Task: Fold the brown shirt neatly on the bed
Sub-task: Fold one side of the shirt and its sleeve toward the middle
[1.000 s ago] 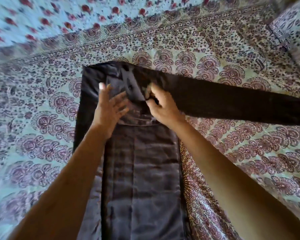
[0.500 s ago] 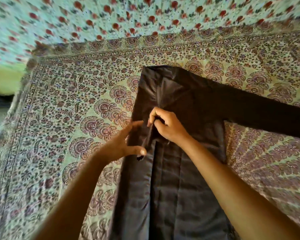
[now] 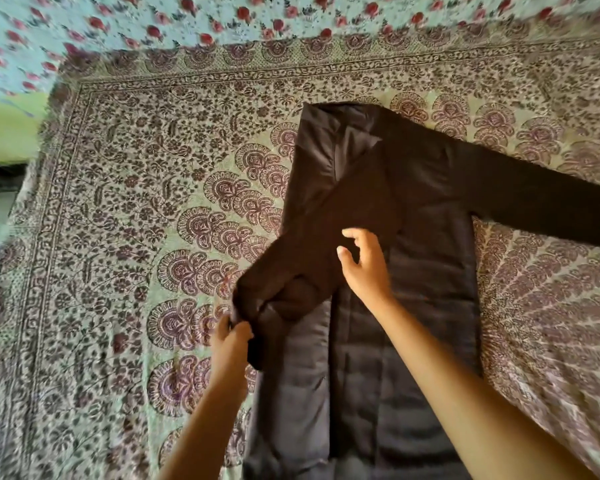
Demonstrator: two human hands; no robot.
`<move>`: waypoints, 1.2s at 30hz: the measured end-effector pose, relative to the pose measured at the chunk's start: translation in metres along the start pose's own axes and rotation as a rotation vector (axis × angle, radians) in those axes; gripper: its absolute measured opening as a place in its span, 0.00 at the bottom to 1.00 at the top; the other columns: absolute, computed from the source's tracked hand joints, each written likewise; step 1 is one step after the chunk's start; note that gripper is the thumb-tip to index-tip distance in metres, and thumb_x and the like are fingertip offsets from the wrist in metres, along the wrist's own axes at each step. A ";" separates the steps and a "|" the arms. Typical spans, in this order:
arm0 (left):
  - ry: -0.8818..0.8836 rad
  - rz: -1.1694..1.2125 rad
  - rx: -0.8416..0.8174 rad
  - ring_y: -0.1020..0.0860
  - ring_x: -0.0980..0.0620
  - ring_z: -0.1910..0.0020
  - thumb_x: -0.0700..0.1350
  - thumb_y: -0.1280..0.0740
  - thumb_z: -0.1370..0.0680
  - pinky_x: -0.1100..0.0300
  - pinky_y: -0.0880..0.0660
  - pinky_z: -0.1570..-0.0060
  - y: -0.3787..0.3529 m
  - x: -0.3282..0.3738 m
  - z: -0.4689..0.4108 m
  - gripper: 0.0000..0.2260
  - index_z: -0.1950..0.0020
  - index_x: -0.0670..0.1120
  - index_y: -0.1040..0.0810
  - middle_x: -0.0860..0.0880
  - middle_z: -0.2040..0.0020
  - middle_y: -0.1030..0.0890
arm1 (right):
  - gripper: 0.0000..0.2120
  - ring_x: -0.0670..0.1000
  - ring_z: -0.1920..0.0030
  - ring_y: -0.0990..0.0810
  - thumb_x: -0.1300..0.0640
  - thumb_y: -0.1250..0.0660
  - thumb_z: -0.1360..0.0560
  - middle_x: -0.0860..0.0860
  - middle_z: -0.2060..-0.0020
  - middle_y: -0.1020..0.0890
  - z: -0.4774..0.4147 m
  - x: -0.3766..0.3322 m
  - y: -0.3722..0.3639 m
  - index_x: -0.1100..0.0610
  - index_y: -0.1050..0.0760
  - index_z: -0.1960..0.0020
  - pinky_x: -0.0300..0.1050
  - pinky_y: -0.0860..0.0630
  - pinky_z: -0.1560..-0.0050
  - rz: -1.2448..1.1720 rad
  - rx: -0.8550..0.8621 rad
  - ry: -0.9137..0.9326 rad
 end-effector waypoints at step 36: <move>0.226 -0.728 -0.361 0.22 0.44 0.66 0.47 0.28 0.36 0.44 0.21 0.59 0.038 -0.106 -0.018 0.09 0.69 0.47 0.28 0.43 0.69 0.23 | 0.06 0.47 0.61 0.21 0.54 0.27 0.30 0.50 0.60 0.20 0.127 0.062 -0.025 0.53 0.24 0.57 0.37 0.22 0.65 -0.209 -0.521 -0.859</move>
Point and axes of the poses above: each hand's wrist, its own z-axis away from the middle knuckle, its own y-axis out of the back of the hand, x = y × z, the point moved 1 cm from there along -z, towards the middle knuckle
